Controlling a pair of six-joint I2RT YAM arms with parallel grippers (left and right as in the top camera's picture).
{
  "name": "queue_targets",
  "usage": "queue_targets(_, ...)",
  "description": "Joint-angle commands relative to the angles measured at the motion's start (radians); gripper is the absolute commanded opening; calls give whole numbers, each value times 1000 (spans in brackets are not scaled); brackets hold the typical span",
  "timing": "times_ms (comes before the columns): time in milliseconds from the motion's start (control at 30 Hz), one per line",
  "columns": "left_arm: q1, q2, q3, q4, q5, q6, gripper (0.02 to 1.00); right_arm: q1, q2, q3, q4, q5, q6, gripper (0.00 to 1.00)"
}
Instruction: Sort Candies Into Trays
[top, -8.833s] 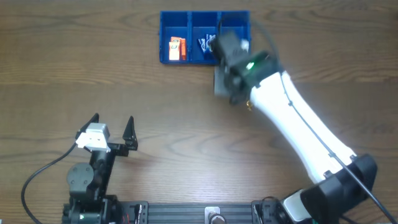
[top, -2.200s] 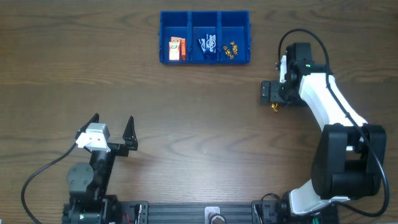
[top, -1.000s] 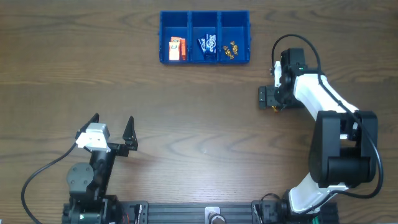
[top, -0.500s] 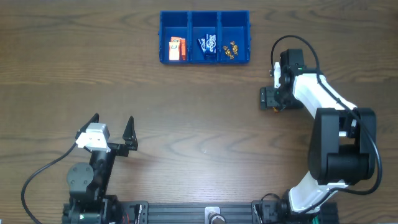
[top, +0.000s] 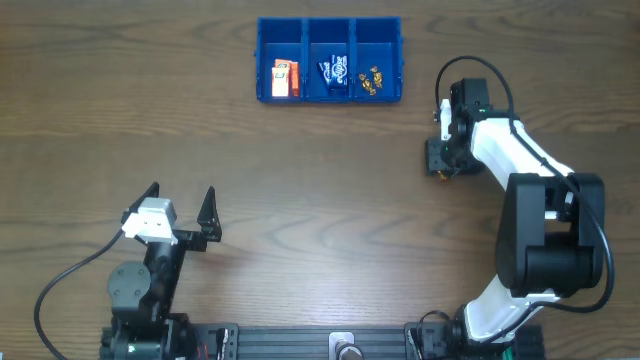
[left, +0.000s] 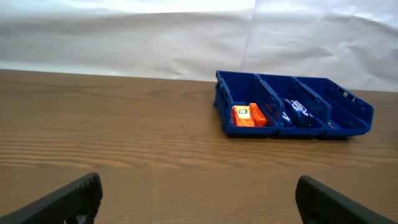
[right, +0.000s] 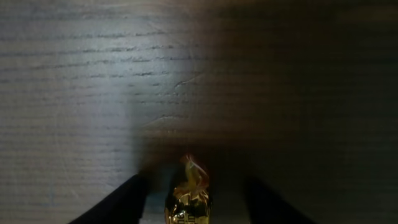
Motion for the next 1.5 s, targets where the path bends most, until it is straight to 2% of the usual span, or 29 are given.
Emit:
queue_targets(33, 4, -6, -20, -32, 14, 15, 998, 6, 16, -5, 4, 10, -4, 463)
queue_targets(667, 4, -6, -20, -32, 14, 15, 996, 6, 16, -5, -10, 9, -3, 194)
queue_targets(733, 4, -6, -20, -32, 14, 15, 998, 6, 16, -5, -10, 9, 5, 137)
queue_targets(767, 4, -6, -20, -32, 14, 15, 996, 6, 16, -5, -10, 9, 9, 64)
queue_targets(800, 4, -6, -20, -32, 14, 15, 998, 6, 16, -5, -11, 8, 12, 36)
queue_targets(933, 4, -6, -20, -32, 14, 15, 998, 9, -23, -4, -29, -39, 12, 36)
queue_targets(1133, 4, -6, -20, -32, 14, 15, 998, 113, -415, 47, -114, -61, 137, 36)
queue_targets(1300, 4, -6, -20, -32, 14, 15, 998, 215, -507, 255, -203, 24, 232, 36)
queue_targets(1467, 4, -6, -20, -32, 14, 15, 998, 294, -353, 553, -216, 150, 253, 36)
queue_targets(1500, 4, -6, -20, -32, 14, 15, 998, 294, -310, 607, -218, 150, 253, 34)
